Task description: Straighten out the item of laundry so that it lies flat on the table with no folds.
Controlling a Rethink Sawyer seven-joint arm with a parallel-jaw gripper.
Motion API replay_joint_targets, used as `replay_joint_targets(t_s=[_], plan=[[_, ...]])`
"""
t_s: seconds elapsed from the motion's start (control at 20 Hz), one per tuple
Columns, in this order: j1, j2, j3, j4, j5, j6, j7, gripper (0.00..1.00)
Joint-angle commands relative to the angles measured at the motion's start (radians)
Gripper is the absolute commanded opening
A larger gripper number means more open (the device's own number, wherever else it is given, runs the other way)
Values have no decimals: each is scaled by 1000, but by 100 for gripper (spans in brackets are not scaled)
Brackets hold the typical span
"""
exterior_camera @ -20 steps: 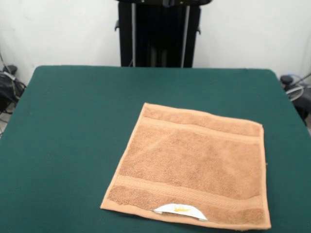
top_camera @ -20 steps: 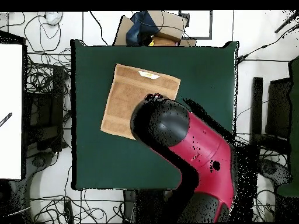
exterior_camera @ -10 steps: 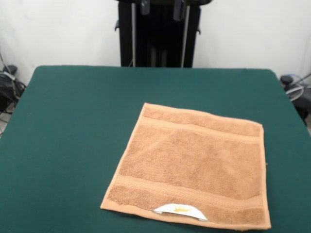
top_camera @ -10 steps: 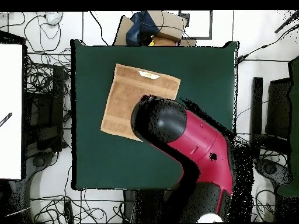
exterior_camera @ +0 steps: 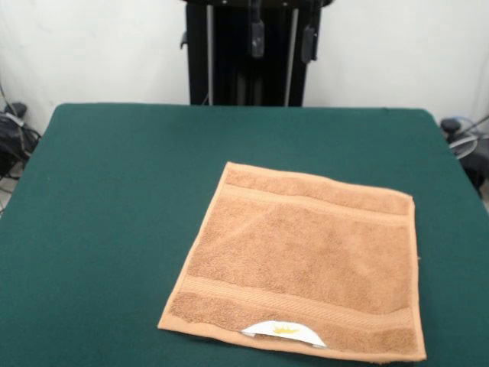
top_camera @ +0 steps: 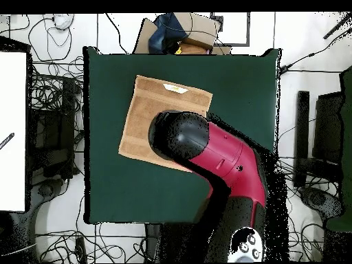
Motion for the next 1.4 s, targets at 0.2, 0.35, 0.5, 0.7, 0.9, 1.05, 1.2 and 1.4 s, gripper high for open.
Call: replay_joint_targets(t_s=[0.2, 0.35, 0.5, 0.7, 0.9, 1.05, 1.2, 1.4], plan=[[-60, -13, 174, 166, -86, -42, -67, 100], [-81, -23, 203, 178, -91, -51, -64, 100], [-100, -41, 232, 205, -99, -74, -68, 100], [-124, -60, 262, 227, -118, -100, -59, 100], [-149, -71, 294, 257, -136, -172, -38, 100], [-172, -84, 322, 288, -145, -215, -32, 100], [-195, -95, 350, 308, -158, -266, -20, 100], [-209, -97, 364, 300, -187, -285, 11, 100]])
